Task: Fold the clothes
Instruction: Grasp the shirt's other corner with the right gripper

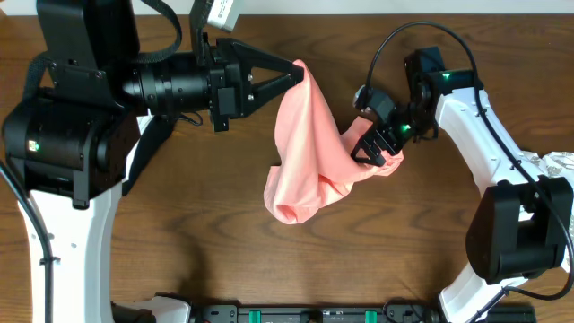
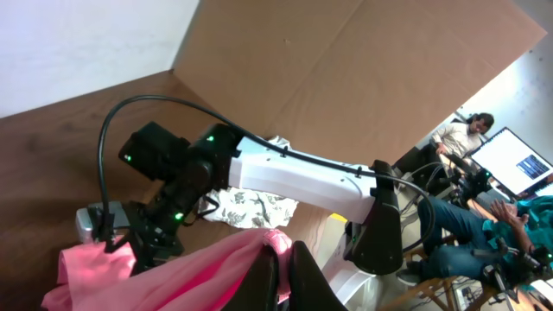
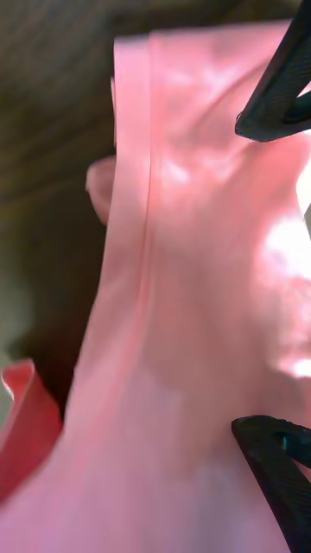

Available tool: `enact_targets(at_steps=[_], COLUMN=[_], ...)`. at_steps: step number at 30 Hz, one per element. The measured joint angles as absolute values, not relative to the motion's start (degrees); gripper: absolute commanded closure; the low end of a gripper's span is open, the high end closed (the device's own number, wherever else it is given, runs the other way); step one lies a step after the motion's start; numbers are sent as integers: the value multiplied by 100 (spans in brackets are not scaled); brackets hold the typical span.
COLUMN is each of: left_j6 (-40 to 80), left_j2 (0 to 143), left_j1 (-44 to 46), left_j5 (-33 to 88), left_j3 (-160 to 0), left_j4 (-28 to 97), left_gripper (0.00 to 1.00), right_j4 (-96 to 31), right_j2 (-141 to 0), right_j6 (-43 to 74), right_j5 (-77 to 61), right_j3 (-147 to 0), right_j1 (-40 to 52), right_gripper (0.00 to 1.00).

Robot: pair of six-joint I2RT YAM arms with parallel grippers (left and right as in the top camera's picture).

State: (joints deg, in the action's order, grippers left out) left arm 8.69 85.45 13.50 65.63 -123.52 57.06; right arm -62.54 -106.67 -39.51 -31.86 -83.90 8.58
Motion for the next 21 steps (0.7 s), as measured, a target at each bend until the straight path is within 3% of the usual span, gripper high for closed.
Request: enact_targets(at_steps=[18,20,21], left_j6=[869,869,869], left_j2=[8545,8545,8545], left_j1=[1350,1350,1350], left_j5=[6563,6563,6563], left_j3=[-12352,-12352,-12352], left_j4=[5708,5708,5708], left_gripper=[94,94,94], right_j4=[-6917,-6818,-6722], right_j2=[-10667,-10667,-10667], right_j6=[-5155,-5256,-5288], right_j5=[-3824,-3833,-3848], right_j3=[-8392,-8390,-8392], right_j1=[1584,1686,1752], right_gripper=[2,18,35])
